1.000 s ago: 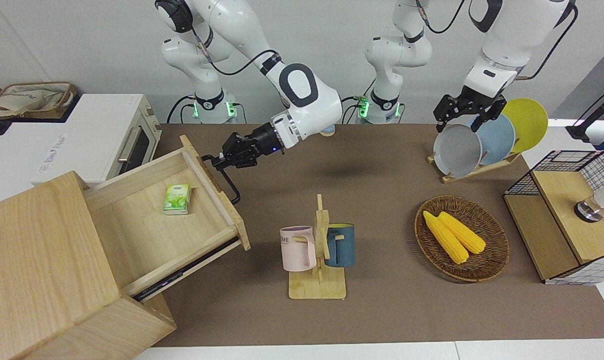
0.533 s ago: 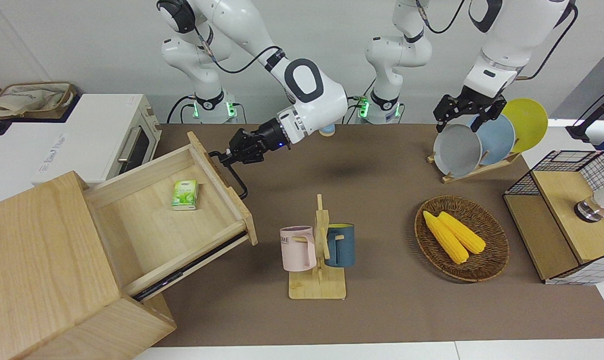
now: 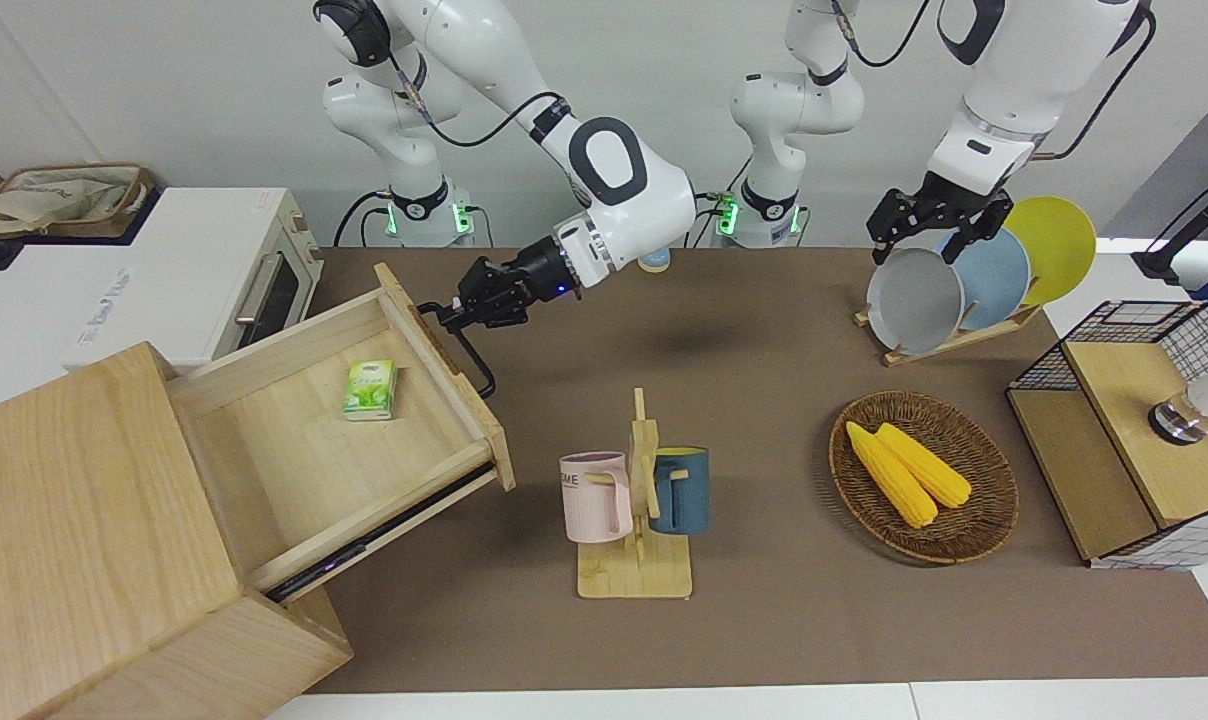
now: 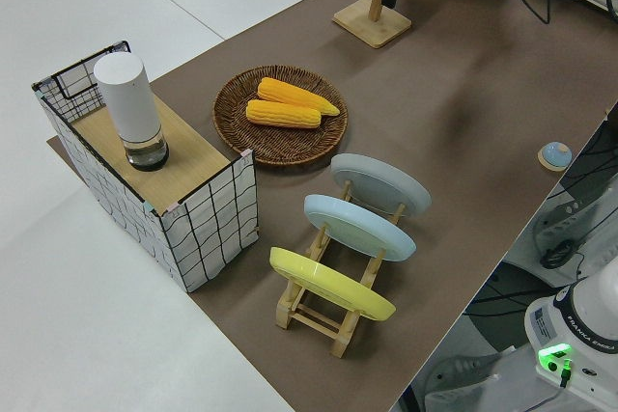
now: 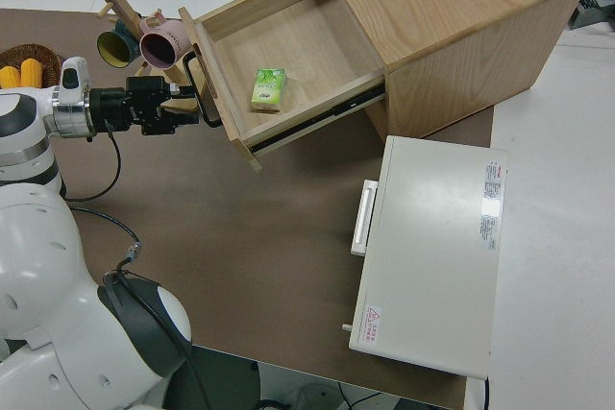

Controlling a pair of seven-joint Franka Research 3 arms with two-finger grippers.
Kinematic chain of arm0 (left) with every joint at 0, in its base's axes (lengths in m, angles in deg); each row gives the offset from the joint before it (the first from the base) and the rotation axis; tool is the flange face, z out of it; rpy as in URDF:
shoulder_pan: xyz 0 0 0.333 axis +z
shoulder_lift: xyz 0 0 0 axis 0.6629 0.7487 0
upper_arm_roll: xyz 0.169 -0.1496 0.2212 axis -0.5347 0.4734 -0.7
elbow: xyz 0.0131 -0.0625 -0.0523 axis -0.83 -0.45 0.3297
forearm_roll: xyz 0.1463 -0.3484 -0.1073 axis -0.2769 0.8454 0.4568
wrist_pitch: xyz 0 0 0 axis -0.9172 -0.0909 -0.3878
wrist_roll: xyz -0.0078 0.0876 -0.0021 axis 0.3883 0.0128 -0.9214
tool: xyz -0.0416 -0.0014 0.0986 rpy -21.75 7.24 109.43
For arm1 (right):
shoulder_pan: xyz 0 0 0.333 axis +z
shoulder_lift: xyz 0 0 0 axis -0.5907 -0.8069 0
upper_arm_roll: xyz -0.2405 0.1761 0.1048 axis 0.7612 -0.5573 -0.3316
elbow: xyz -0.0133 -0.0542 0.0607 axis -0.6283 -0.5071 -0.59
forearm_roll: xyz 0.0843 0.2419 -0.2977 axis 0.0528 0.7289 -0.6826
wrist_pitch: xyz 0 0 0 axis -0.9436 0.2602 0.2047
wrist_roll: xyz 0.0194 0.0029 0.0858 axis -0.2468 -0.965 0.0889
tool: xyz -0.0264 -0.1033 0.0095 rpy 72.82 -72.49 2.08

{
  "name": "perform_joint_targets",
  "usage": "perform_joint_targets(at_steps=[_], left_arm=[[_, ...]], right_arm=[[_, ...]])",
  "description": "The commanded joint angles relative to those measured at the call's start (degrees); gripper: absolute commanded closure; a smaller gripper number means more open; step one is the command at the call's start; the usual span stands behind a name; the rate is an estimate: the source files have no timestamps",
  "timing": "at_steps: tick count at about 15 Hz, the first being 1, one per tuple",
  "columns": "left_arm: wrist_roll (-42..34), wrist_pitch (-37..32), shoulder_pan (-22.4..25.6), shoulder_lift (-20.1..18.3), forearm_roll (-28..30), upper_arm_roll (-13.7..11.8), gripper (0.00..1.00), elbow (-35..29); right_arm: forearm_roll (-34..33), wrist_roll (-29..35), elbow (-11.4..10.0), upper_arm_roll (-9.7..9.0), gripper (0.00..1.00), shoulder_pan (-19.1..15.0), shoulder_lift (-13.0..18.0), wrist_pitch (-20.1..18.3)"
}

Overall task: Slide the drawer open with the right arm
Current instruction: 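Pull the drawer handle toward the robot with the right gripper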

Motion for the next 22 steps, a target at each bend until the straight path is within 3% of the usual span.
perform_joint_targets(at_steps=[1,12,16,19,22], left_arm=[[-0.1,-0.8,-0.2,-0.5,-0.7,-0.2,0.0,0.1],[-0.1,-0.8,-0.2,-0.5,-0.7,-0.2,0.0,0.1],[-0.1,-0.8,-0.2,-0.5,-0.7,-0.2,0.0,0.1],[-0.1,-0.8,-0.2,-0.5,-0.7,-0.2,0.0,0.2],[-0.1,-0.8,-0.2,-0.5,-0.7,-0.2,0.0,0.1]], right_arm=[[0.0,0.0,1.1,0.28,0.017,0.4,-0.8,-0.8],[3.1,0.7,2.0,-0.15,0.015,1.8,-0.6,-1.5],[7.4,0.7,4.7,-0.24,0.015,2.6,-0.3,-1.7],[13.5,0.7,9.2,-0.33,0.015,2.6,-0.2,-1.7],[18.7,0.5,11.9,-0.24,0.015,2.6,0.5,-2.1]])
